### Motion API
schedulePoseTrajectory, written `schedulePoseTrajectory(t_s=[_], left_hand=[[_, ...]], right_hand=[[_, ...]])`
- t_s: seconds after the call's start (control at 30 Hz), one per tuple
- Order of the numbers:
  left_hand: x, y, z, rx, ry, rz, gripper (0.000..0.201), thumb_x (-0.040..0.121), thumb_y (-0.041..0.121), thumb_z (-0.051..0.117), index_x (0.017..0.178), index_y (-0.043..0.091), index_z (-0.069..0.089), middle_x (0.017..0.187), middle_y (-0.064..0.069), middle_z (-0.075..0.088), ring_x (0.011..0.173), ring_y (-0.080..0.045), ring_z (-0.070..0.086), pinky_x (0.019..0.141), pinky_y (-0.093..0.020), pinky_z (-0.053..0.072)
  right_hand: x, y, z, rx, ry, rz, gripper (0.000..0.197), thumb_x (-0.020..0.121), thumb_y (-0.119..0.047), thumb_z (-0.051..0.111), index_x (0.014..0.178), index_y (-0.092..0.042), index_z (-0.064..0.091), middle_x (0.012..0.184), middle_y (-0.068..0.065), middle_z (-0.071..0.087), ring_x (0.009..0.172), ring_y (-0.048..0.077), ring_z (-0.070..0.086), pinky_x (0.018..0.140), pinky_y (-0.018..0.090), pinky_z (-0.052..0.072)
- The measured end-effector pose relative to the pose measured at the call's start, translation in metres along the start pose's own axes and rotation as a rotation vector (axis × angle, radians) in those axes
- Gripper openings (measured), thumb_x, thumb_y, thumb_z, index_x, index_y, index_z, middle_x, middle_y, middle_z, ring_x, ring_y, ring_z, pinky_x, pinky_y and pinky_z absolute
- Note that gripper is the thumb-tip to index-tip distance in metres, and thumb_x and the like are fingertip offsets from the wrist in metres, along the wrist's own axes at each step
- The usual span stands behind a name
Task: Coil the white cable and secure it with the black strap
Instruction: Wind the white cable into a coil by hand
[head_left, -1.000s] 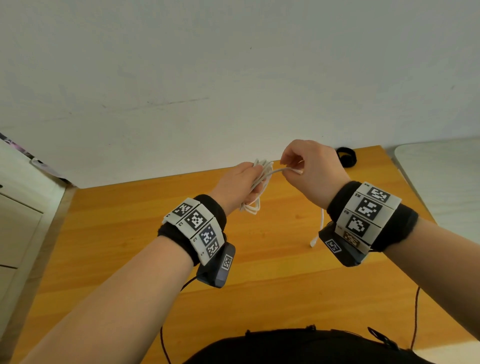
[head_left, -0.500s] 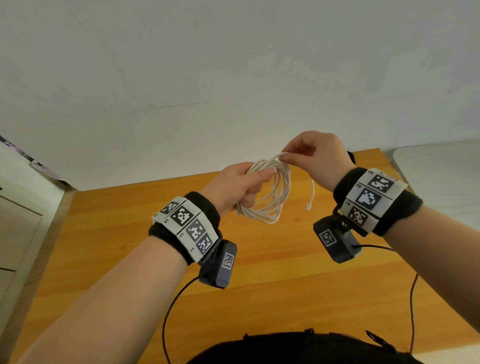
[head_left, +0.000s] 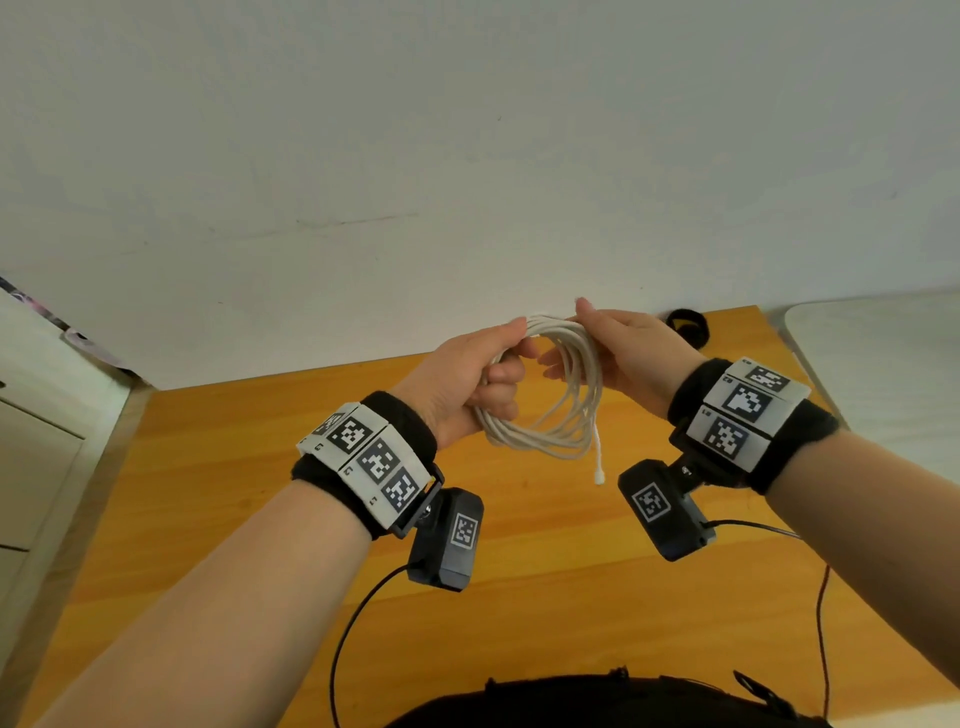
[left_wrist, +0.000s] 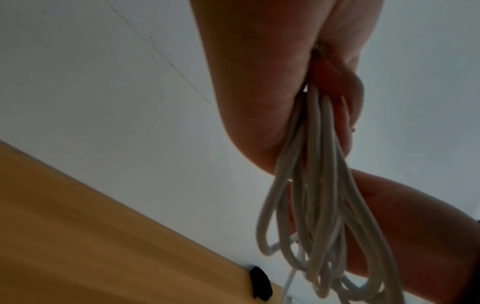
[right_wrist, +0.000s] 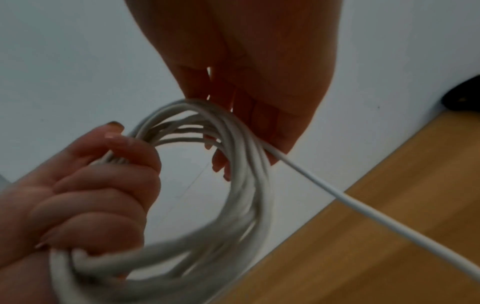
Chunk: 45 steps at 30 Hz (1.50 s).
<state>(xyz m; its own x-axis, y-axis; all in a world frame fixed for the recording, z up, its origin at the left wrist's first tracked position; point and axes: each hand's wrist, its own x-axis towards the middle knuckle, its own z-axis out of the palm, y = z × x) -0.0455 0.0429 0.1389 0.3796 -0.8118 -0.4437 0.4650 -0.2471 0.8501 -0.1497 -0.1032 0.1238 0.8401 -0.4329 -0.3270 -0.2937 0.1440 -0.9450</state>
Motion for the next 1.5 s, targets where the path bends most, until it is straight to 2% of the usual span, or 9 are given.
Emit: schedulePoseTrajectory(t_s=[0.17,0.43,0.53,0.77,0.83,0.9,1.03,1.23,1.5], left_hand=[[0.002,0.004,-0.002,-0.137,0.013,0.043,0.034,0.098,0.036,0.040,0.074,0.014,0.052,0.042,0.009,0.032,0.029,-0.003,0.022,0.042,-0.018,0.026],[0.005,0.003,-0.001,-0.320,0.056,0.110,0.033,0.097,0.037,0.042,0.074,0.016,0.050,0.043,0.008,0.033,0.030,-0.004,0.024,0.041,-0.018,0.031],[0.006,0.000,0.003,-0.324,0.088,0.110,0.032,0.097,0.035,0.044,0.072,0.016,0.051,0.051,0.006,0.037,0.035,-0.006,0.032,0.051,-0.020,0.032],[0.003,-0.006,-0.002,0.281,0.255,0.208,0.037,0.097,0.047,0.037,0.078,0.022,0.056,0.076,-0.001,0.042,0.071,-0.017,0.041,0.077,-0.031,0.037],[0.002,-0.006,-0.002,0.439,0.266,0.197,0.040,0.095,0.054,0.033,0.082,0.027,0.059,0.084,-0.018,0.050,0.078,-0.032,0.049,0.082,-0.043,0.041],[0.002,-0.006,-0.001,0.481,0.271,0.179,0.040,0.094,0.055,0.033,0.085,0.028,0.061,0.105,-0.028,0.054,0.104,-0.042,0.051,0.100,-0.052,0.038],[0.004,-0.006,0.002,0.263,0.257,0.161,0.034,0.095,0.046,0.042,0.084,0.020,0.061,0.070,0.000,0.044,0.069,-0.015,0.051,0.080,-0.035,0.049],[0.008,-0.005,-0.005,0.158,0.148,-0.003,0.032,0.092,0.050,0.044,0.088,0.021,0.056,0.104,-0.004,0.063,0.110,-0.023,0.060,0.095,-0.057,0.043],[0.011,-0.008,-0.008,-0.082,-0.007,-0.104,0.035,0.090,0.053,0.041,0.079,0.022,0.052,0.115,-0.018,0.068,0.108,-0.036,0.065,0.094,-0.068,0.036]], right_hand=[[-0.001,0.005,0.005,0.180,-0.067,0.084,0.049,0.095,-0.047,0.035,0.111,-0.007,0.059,0.089,0.013,0.065,0.088,0.029,0.063,0.091,0.043,0.049],[0.003,0.015,0.015,0.576,-0.006,0.136,0.019,0.093,-0.021,0.052,0.099,-0.004,0.058,0.085,0.011,0.066,0.088,0.027,0.067,0.089,0.042,0.052],[0.011,0.013,0.015,0.756,0.053,0.141,0.012,0.091,-0.017,0.056,0.091,-0.006,0.059,0.065,0.005,0.063,0.067,0.021,0.068,0.076,0.037,0.058],[0.016,0.006,0.009,0.893,0.146,0.080,0.007,0.087,-0.009,0.060,0.081,-0.007,0.058,0.060,0.000,0.051,0.040,0.007,0.046,0.051,0.022,0.050],[0.016,0.006,0.008,0.915,0.156,0.076,0.005,0.087,-0.008,0.059,0.082,-0.007,0.059,0.063,-0.001,0.049,0.036,0.005,0.038,0.045,0.019,0.045],[0.016,0.006,0.008,0.928,0.163,0.077,0.003,0.087,-0.008,0.059,0.084,-0.007,0.060,0.064,-0.001,0.049,0.035,0.005,0.034,0.042,0.017,0.041],[0.018,0.004,0.008,0.903,0.173,0.045,0.007,0.089,-0.007,0.055,0.083,-0.009,0.057,0.062,-0.002,0.045,0.036,0.004,0.030,0.038,0.015,0.031],[0.021,0.000,0.003,0.829,0.167,-0.010,0.011,0.089,-0.005,0.054,0.079,-0.010,0.052,0.062,-0.002,0.042,0.035,0.005,0.030,0.035,0.016,0.028],[0.021,-0.002,0.001,0.829,0.150,-0.016,0.011,0.088,-0.004,0.053,0.079,-0.010,0.053,0.061,-0.003,0.042,0.036,0.004,0.030,0.035,0.016,0.028]])
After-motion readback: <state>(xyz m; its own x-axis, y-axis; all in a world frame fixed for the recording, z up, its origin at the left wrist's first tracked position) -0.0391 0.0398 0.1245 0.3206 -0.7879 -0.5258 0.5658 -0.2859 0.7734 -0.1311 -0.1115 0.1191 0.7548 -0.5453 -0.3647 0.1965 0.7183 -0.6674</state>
